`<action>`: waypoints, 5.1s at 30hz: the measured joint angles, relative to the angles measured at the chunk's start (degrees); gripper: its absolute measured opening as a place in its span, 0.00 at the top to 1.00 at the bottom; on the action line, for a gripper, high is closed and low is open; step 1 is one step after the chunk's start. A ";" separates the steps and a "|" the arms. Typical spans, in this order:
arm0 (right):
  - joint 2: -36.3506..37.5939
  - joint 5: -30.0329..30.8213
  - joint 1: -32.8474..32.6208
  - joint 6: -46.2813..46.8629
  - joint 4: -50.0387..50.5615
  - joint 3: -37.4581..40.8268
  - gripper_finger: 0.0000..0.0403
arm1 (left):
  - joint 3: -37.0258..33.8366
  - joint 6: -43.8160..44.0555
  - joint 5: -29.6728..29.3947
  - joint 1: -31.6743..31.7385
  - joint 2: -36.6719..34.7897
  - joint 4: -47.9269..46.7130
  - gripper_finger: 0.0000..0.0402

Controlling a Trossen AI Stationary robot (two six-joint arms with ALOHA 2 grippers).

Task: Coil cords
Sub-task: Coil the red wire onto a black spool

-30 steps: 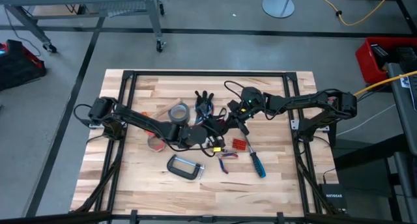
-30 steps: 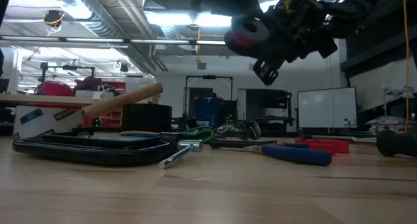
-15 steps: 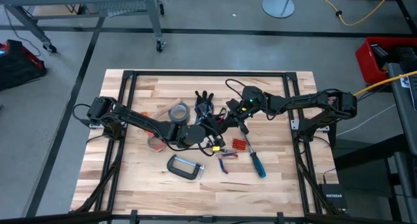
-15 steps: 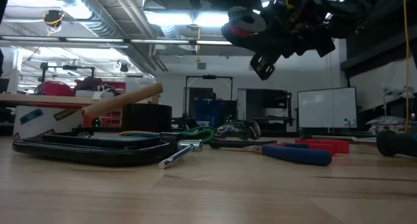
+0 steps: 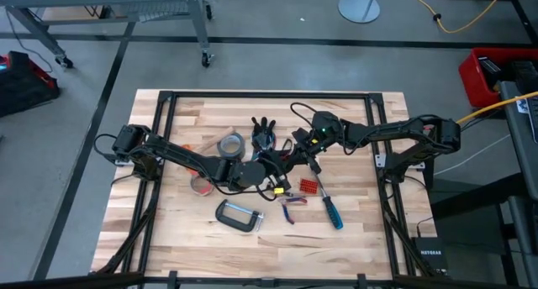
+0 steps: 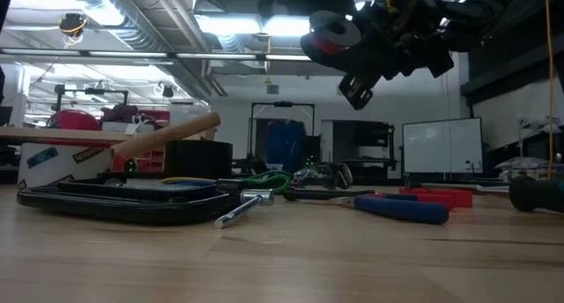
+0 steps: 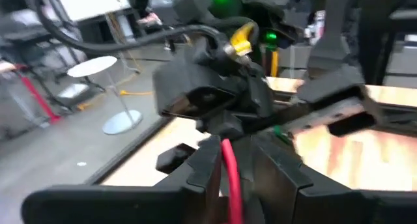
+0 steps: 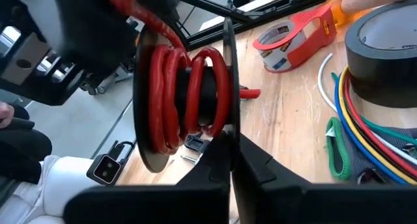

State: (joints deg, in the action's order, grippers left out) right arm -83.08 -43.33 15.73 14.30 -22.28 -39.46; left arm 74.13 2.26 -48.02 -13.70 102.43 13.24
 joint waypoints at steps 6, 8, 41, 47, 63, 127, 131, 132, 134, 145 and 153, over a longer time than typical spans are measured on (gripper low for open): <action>-0.01 0.23 0.00 -3.73 0.66 0.09 1.00 | 0.13 6.55 2.12 -0.61 -0.12 -6.20 0.84; -0.01 0.31 0.00 -5.35 1.21 0.09 1.00 | 0.19 8.14 2.21 -0.61 -0.17 -7.64 0.85; -0.06 3.76 -0.02 -14.27 8.95 0.15 1.00 | 0.13 19.87 13.56 -0.56 -0.21 -15.39 0.87; -0.06 3.78 0.01 -13.88 9.26 0.15 1.00 | 0.12 18.14 10.92 -0.56 -0.18 -14.72 0.87; 0.03 12.29 0.04 -1.43 7.17 -0.02 1.00 | -0.05 2.77 8.44 -2.95 -4.08 -11.23 0.85; -0.01 17.39 -6.34 21.45 -15.03 0.07 1.00 | 0.06 -32.63 7.29 -1.97 0.53 2.45 0.97; -0.01 18.14 -6.36 21.43 -15.66 0.07 1.00 | 0.06 -32.08 6.96 -3.06 0.53 2.31 0.99; -0.01 18.16 -6.35 21.42 -16.12 0.07 1.00 | 0.06 -31.75 6.96 -3.35 0.53 2.30 0.99; -0.01 18.07 -6.03 21.44 -17.25 0.07 1.00 | 0.06 -30.82 6.87 -4.02 0.53 2.23 0.99; 0.33 13.89 -3.64 21.73 -21.57 0.07 1.00 | 0.08 -21.01 3.29 -8.33 0.35 -1.27 0.99; 1.19 10.17 -3.21 21.85 -21.52 0.07 1.00 | 0.08 -12.67 -3.54 -10.81 0.38 -9.47 0.99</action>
State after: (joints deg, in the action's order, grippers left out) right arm -81.89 -33.16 12.51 36.15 -43.80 -39.40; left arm 74.22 -10.41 -51.56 -24.51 102.80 3.77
